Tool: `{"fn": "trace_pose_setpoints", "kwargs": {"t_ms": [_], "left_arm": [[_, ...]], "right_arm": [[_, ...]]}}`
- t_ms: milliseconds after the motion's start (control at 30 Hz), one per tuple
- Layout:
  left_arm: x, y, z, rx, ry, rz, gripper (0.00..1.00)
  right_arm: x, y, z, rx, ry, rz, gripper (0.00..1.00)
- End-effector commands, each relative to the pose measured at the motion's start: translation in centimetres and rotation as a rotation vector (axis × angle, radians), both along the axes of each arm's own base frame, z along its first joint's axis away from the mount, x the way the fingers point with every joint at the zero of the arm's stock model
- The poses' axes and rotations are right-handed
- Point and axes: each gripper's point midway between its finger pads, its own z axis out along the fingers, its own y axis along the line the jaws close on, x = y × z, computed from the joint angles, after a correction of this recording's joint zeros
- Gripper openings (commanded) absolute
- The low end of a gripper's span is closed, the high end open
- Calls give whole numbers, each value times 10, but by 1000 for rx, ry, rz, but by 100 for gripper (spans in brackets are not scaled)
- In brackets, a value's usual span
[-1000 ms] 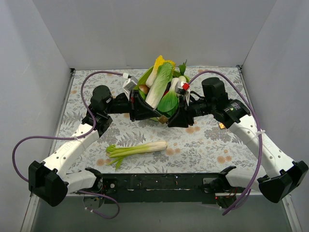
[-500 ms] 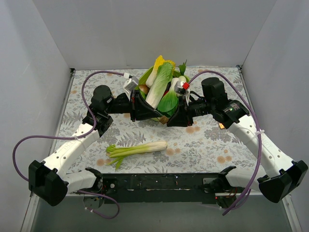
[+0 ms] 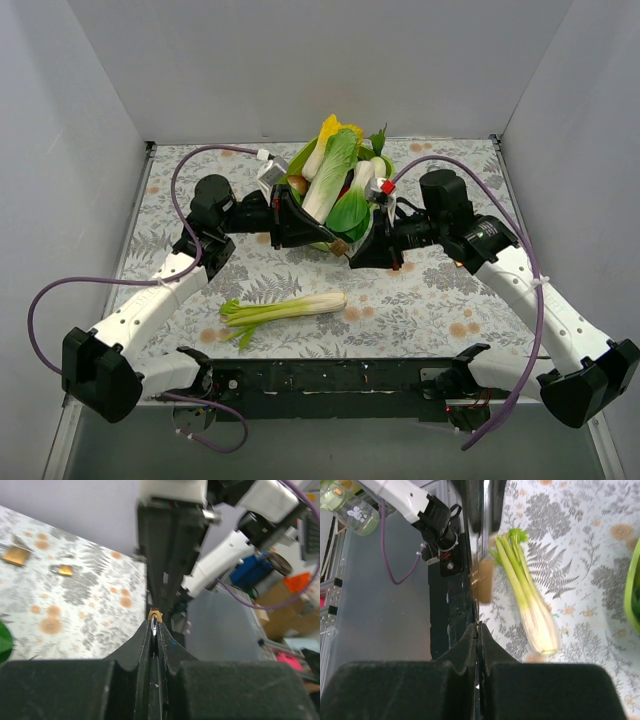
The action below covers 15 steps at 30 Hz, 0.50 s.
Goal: Lock with the key
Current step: Lock the lock, then place the key at the center of the board.
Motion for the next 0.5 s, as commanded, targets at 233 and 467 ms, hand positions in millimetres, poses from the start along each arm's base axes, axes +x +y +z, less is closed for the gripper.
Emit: {"fn": "trace_pose_setpoints", "kwargs": {"t_ms": [233, 467], "left_arm": [[44, 18, 23, -47, -120, 119, 0], [34, 21, -15, 64, -146, 59, 0]], "right_arm": [[6, -50, -60, -97, 199, -179, 1], [75, -158, -135, -346, 262, -500, 1]]}}
